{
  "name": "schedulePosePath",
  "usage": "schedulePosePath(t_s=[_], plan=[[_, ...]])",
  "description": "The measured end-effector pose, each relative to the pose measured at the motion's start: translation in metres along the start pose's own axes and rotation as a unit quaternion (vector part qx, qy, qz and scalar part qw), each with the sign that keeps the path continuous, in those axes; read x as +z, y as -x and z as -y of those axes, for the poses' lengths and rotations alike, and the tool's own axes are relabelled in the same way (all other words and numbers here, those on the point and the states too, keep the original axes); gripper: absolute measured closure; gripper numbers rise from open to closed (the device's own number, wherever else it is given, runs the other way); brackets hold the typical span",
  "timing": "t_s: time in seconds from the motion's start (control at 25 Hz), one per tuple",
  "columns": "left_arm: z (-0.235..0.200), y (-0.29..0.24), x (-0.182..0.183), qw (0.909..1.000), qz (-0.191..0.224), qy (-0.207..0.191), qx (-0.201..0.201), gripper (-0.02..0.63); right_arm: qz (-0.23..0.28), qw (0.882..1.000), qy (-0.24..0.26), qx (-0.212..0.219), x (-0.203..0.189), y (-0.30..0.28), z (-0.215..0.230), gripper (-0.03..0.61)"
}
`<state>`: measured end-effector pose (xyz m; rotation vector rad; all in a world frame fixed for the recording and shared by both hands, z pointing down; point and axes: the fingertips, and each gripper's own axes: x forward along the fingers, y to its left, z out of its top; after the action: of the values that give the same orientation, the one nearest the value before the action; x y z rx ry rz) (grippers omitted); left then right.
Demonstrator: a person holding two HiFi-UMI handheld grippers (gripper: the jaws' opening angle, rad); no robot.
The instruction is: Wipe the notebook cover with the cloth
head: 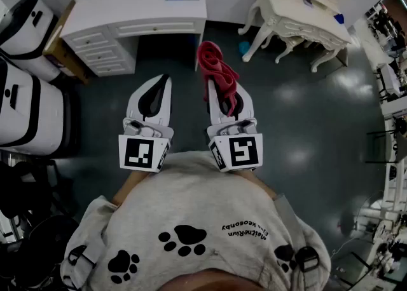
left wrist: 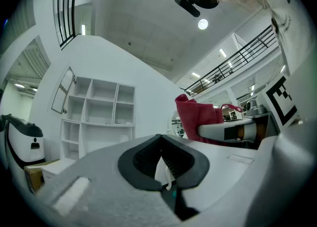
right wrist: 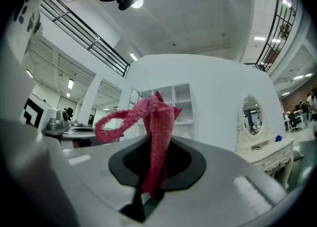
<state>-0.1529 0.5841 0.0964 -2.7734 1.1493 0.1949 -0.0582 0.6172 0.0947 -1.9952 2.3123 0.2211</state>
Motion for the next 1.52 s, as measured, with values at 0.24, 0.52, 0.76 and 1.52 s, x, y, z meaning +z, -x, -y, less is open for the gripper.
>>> schedulePosePath(t_s=[0.24, 0.52, 0.76, 1.52], plan=[[-0.009, 0.009, -0.004, 1.0000, 0.002, 0.002, -0.005, 0.615, -0.001, 1.000, 0.002, 0.000, -0.004, -0.002, -0.015, 0.531], [-0.018, 0.011, -0.005, 0.9999, 0.003, 0.005, -0.015, 0.615, 0.003, 1.000, -0.008, -0.005, -0.004, -0.007, -0.025, 0.532], [-0.033, 0.009, -0.013, 0.9997, 0.000, 0.015, -0.021, 0.615, 0.003, 1.000, -0.026, -0.017, -0.012, -0.015, -0.029, 0.530], [-0.079, -0.079, -0.049, 0.9995, -0.006, 0.025, -0.019, 0.615, 0.001, 0.999, -0.037, -0.020, -0.043, -0.104, 0.021, 0.530]])
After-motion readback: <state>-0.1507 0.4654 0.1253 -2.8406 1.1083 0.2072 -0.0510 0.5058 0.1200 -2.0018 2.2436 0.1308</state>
